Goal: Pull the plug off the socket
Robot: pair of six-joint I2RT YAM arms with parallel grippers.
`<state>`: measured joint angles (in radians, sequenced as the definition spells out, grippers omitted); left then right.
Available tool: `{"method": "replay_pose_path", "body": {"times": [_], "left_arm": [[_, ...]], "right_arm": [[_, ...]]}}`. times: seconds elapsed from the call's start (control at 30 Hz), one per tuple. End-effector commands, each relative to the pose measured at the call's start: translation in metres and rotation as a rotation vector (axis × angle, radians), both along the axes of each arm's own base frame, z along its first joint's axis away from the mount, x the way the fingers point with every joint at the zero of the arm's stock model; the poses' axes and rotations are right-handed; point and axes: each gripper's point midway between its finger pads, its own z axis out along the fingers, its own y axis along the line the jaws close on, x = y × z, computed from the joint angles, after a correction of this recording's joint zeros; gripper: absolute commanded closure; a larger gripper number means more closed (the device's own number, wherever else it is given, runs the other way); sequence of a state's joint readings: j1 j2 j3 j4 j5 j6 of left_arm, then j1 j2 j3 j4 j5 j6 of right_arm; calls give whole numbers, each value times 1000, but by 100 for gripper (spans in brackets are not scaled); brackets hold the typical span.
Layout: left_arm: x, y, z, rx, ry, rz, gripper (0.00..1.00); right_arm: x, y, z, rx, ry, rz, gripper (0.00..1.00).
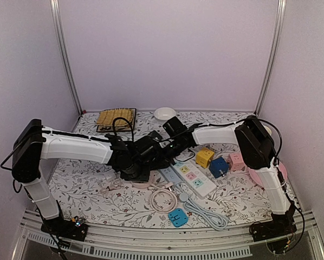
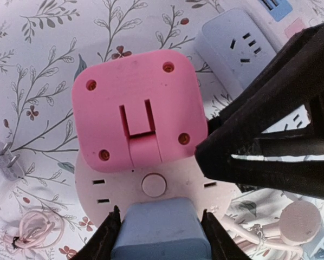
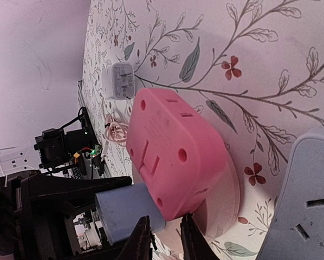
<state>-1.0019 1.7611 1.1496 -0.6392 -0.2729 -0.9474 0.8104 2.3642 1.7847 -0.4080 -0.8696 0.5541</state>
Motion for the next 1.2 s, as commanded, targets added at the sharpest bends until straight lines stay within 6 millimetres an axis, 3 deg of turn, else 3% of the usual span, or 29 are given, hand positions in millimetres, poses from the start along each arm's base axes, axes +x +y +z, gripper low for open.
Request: {"method": "replay_pose_path", "body": {"times": [0.0, 0.1, 0.27, 0.33, 0.43, 0.7, 1.03, 1.17], "left_arm": [[-5, -16, 3, -23, 3, -31, 75], [-6, -17, 1, -25, 10, -38, 75], [-6, -22, 5, -45, 5, -52, 75], [-6, -24, 6, -52, 6, -60, 75], [-6, -26, 5, -57, 7, -69, 75], [-5, -27, 5, -60, 8, -74, 75], [-8, -21, -4, -87, 36, -70, 76], [-9, -27, -4, -119, 37, -95, 78]], "right_arm": [[2, 11, 45, 108, -71, 21, 80], [6, 13, 53, 119, -97, 13, 80], [7, 20, 45, 139, -69, 24, 80], [6, 23, 26, 126, -39, 24, 80], [5, 28, 19, 128, -17, 25, 80], [1, 32, 24, 129, -27, 27, 85], [4, 17, 59, 131, -106, -18, 88], [3, 20, 53, 136, -86, -6, 89]]}}
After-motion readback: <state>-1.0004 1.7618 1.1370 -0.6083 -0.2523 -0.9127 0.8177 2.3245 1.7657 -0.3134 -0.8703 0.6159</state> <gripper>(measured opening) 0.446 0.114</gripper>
